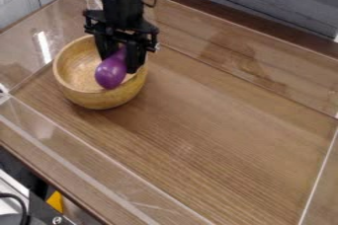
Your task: Put the purple eggplant in the brown bowl
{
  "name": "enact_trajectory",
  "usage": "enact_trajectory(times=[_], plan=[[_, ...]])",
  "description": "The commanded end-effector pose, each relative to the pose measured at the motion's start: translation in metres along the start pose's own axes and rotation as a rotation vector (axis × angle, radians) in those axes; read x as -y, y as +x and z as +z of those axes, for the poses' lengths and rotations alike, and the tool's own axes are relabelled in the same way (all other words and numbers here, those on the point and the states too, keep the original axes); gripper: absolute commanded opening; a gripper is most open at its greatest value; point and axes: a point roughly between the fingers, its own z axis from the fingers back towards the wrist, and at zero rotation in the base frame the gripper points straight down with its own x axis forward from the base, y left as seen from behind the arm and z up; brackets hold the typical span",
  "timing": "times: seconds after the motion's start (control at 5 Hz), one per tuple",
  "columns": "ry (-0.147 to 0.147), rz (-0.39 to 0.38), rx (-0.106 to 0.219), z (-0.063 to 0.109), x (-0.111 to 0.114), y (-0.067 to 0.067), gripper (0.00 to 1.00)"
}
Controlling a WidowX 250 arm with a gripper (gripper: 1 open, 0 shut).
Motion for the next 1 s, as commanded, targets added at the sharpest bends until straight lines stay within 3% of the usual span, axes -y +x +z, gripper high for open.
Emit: enact_trajectory(times=[0.0, 0.4, 0.8], plan=[[0.016, -0.001, 0.037, 0.000, -0.004, 0.004, 0.00], [0.021, 0.132, 0.044, -0.011, -0.001, 0.016, 0.00], [0.036, 0.163, 0.058, -0.012, -0.003, 0.023, 0.00]])
